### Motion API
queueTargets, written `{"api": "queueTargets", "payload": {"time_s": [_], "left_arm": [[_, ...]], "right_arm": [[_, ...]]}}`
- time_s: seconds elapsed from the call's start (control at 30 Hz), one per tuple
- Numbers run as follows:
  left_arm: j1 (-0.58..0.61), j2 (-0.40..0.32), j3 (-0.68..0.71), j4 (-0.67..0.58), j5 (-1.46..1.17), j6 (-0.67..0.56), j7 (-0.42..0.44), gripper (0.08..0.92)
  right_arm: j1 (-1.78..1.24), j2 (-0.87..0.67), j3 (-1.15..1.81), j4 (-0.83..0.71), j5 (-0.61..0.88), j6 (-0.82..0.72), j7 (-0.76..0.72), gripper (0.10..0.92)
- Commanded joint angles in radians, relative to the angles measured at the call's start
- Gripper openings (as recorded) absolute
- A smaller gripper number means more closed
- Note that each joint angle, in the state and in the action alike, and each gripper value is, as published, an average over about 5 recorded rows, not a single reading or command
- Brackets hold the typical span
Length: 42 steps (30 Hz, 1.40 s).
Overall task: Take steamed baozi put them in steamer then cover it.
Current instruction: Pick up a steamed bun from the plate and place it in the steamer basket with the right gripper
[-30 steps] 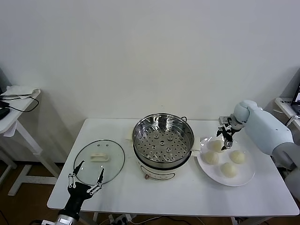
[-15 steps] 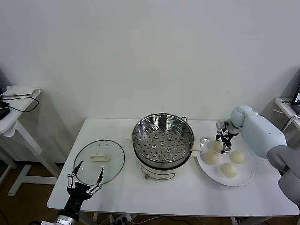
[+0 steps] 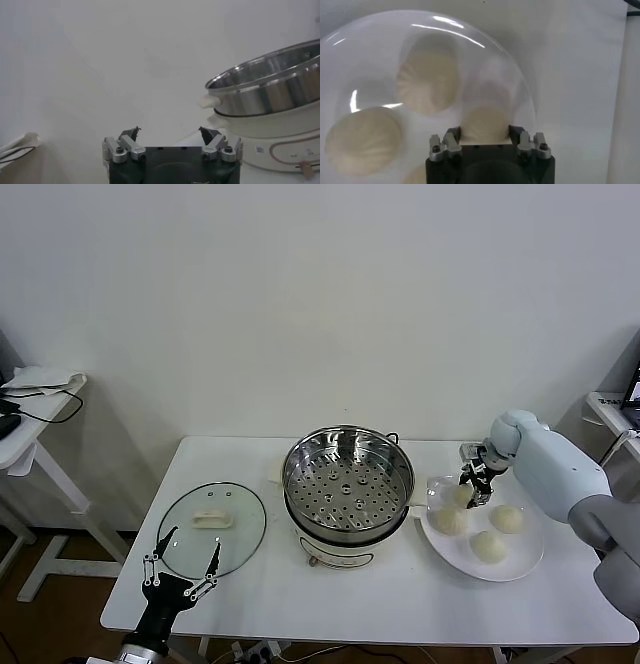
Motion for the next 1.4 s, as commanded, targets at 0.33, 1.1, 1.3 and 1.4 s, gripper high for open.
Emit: {"api": "queueTargets", "payload": {"time_s": [0.33, 1.1, 1.3, 1.4], "left_arm": [[0.007, 0.010, 0.004, -0.041, -0.001, 0.006, -0.003, 0.823], [0.026, 0.012, 0.001, -0.077, -0.004, 0.001, -0.011, 0.823], [0.029, 0.011, -0.006, -0.082, -0.011, 0.006, -0.010, 0.823], [0.026, 0.012, -0.010, -0.083, -0.017, 0.010, -0.009, 0.823]], "right_arm": [[0.439, -0.091, -0.329, 0.450, 0.210, 0.289, -0.059, 0.636], [0.365, 0.194, -0.443, 0.532, -0.080, 0.629, 0.069, 0.652], [0.297, 0.219, -0.402, 0.492, -0.169, 0.637, 0.080, 0.653], [0.278, 0.232, -0.380, 0.469, -0.204, 0.640, 0.085, 0.653]]}}
